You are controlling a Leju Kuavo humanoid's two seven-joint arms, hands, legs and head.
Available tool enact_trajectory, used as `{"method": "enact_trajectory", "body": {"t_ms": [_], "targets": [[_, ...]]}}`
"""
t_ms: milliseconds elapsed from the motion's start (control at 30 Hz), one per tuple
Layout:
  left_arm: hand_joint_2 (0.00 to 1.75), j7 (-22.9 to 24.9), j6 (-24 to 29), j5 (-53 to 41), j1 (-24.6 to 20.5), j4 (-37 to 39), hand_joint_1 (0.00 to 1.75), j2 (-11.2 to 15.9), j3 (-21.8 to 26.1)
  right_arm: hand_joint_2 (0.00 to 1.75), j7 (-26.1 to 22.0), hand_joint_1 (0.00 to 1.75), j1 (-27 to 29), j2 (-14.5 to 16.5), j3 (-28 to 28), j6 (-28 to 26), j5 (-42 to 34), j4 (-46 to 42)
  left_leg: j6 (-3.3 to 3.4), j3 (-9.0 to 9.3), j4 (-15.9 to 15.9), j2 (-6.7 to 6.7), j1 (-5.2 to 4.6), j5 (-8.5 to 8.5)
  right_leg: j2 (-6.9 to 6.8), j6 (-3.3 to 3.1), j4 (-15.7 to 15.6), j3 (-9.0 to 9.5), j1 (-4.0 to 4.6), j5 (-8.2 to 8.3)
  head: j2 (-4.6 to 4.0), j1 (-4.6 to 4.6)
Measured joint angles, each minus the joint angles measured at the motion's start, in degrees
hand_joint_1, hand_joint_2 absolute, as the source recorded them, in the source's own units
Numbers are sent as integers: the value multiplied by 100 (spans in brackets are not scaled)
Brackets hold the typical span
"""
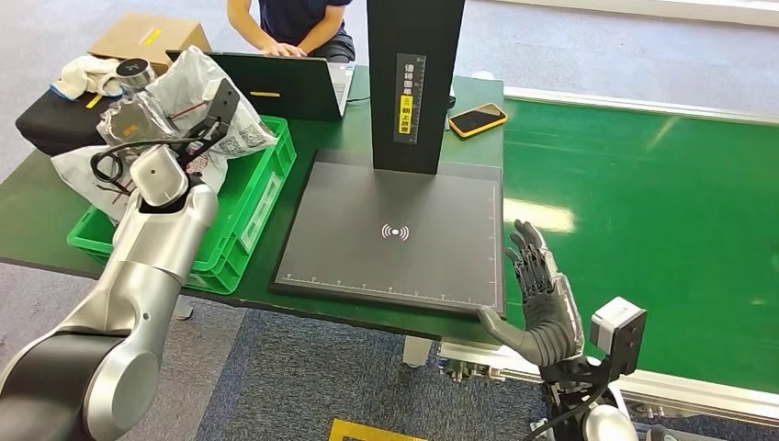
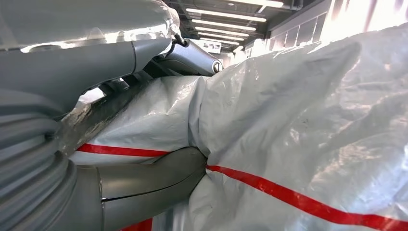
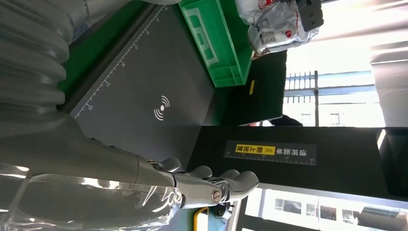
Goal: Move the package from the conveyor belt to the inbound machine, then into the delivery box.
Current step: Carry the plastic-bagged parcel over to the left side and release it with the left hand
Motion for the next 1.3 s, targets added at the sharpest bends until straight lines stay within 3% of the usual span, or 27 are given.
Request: {"method": "enact_trajectory", "body": {"t_ms": [67,500,600,700,767,867,967,1033,1100,1167,1300], "targets": [[175,3,-73,-3,-9,58,0,35,0,175,6,0,6,0,0,3,3,-14,0,0,0,0,0,0,0,0,0,0,0,0,0,1],[175,14,-231,-24,-15,249,0,105,-75,175,22,0,95,0,4,21,10,-157,0,1,0,-1,0,0,-1,0,0,1,0,0,-1,-1],[175,10,167,-13,-6,256,0,107,-124,175,42,0,126,0,4,21,18,-204,0,1,0,-1,0,0,0,0,0,1,0,0,0,0],[175,-139,1092,204,24,230,0,104,-114,175,71,0,181,0,4,9,27,-289,0,2,0,0,0,0,0,0,0,1,-1,0,0,1],[175,-726,1809,757,95,104,0,78,3,175,102,0,226,0,4,-9,27,-358,0,3,0,0,-1,0,0,0,0,0,-1,0,0,0],[175,-2642,2091,2372,313,-300,0,-102,439,175,139,0,266,0,2,-79,24,-428,0,3,0,-1,-2,-1,-2,1,-1,1,-2,-1,1,-1],[175,-4452,1077,4498,662,-812,0,-466,952,175,102,0,268,0,-2,-244,68,-439,0,4,0,-3,-3,-1,-4,2,-2,5,-4,-2,1,1],[175,-5071,-94,5688,982,-1197,0,-690,1082,175,42,0,262,-2,-5,-367,142,-426,1,4,1,0,-5,-1,-2,2,-2,6,-6,-1,1,0],[175,-5437,-1233,6692,1314,-1557,0,-881,1088,175,-17,0,251,-8,-12,-432,188,-397,1,3,1,1,-7,-2,-1,3,-2,6,-7,-1,1,2],[175,-5629,-2006,7491,1626,-1835,0,-1033,1028,175,-62,0,237,-14,-27,-429,178,-357,2,4,1,1,-8,-3,0,3,-2,5,-7,-1,1,1],[175,-5714,-2785,8513,2143,-2165,0,-1213,795,175,-31,0,143,-21,-66,-548,298,-248,2,4,0,1,-8,-4,1,2,-3,3,-6,-1,0,-1]]}}
